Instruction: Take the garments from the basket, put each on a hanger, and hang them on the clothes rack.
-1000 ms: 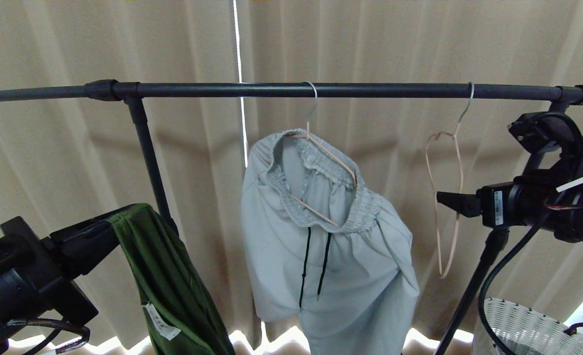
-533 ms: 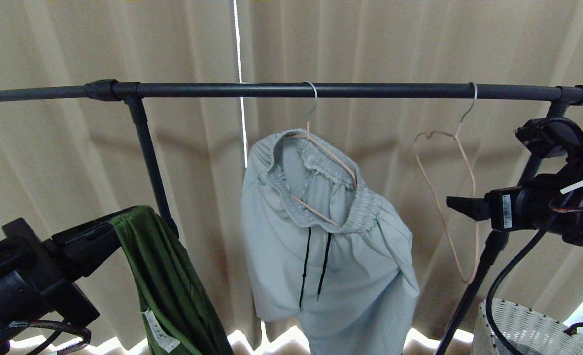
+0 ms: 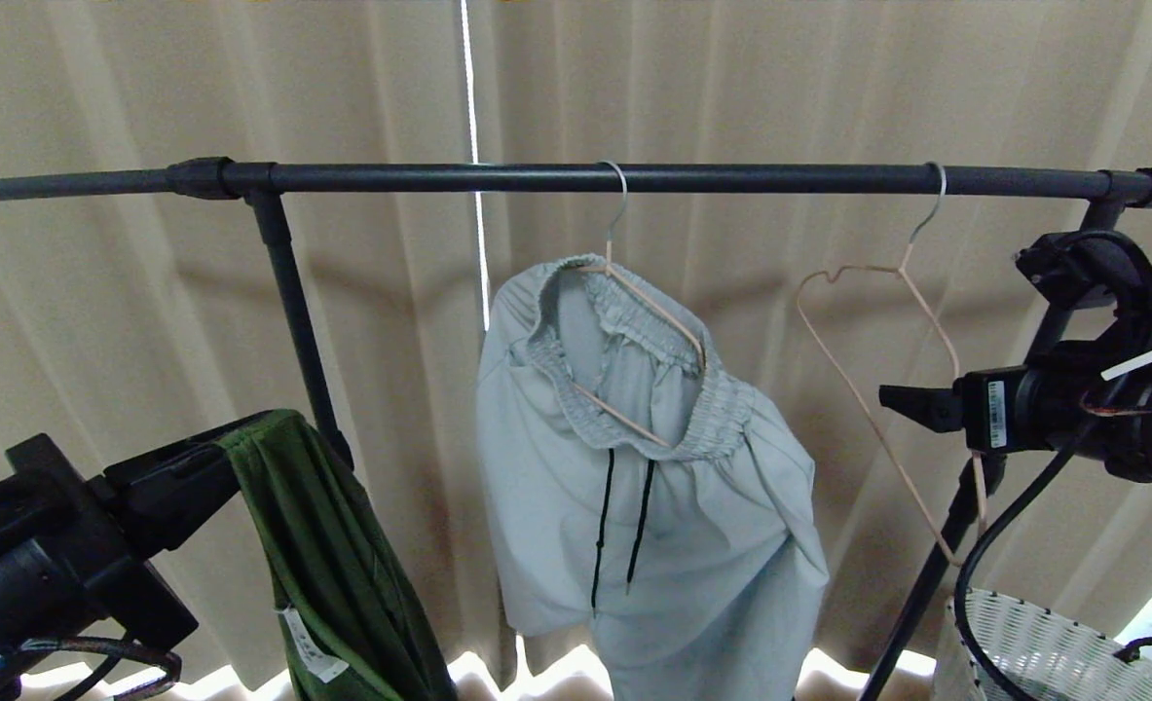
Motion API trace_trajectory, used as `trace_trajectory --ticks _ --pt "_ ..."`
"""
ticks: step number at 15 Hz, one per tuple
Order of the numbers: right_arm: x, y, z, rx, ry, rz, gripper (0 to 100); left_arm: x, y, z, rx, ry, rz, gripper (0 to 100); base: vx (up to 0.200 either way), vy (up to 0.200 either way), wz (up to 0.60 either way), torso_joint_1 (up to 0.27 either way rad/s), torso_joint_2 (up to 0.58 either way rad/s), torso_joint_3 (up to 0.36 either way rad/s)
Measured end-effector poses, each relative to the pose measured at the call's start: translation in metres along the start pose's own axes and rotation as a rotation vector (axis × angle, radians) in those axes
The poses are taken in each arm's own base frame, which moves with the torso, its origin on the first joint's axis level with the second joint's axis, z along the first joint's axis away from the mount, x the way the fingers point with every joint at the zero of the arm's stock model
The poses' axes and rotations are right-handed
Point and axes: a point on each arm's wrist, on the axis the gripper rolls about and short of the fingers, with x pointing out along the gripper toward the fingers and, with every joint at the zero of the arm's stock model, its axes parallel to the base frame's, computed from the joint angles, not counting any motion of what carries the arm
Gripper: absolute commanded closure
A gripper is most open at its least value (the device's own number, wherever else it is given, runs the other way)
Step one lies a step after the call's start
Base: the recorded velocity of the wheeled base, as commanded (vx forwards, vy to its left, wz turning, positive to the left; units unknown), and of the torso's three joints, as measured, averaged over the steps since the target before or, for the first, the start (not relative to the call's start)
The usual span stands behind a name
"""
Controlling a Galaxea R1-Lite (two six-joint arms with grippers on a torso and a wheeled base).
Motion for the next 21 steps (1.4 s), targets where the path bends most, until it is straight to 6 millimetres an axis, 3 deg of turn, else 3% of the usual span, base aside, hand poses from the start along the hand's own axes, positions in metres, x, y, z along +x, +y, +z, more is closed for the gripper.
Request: trace_trajectory --ticks 10,16,17,21 --pt "0.005 0.012 0.013 0.012 -0.025 0.036 0 0.0 0.0 0.0 0.003 0.002 0.0 100 0.0 0.0 0.0 0.0 0.0 0.0" --pt "0.001 0.009 0.008 -0.007 0.025 -0.046 0 0.0 0.0 0.0 0.003 0.0 0.0 100 0.0 0.0 0.0 0.0 0.0 0.0" --pt "-0.002 0.008 0.008 -0.008 0.028 -0.049 100 0.0 0.0 0.0 0.002 0.0 0.0 100 0.0 0.0 0.0 0.0 0.0 0.0" --pt "-0.006 0.006 0.007 -0.003 0.028 -0.049 100 0.0 0.0 0.0 0.002 -0.001 0.0 100 0.0 0.0 0.0 0.0 0.0 0.0"
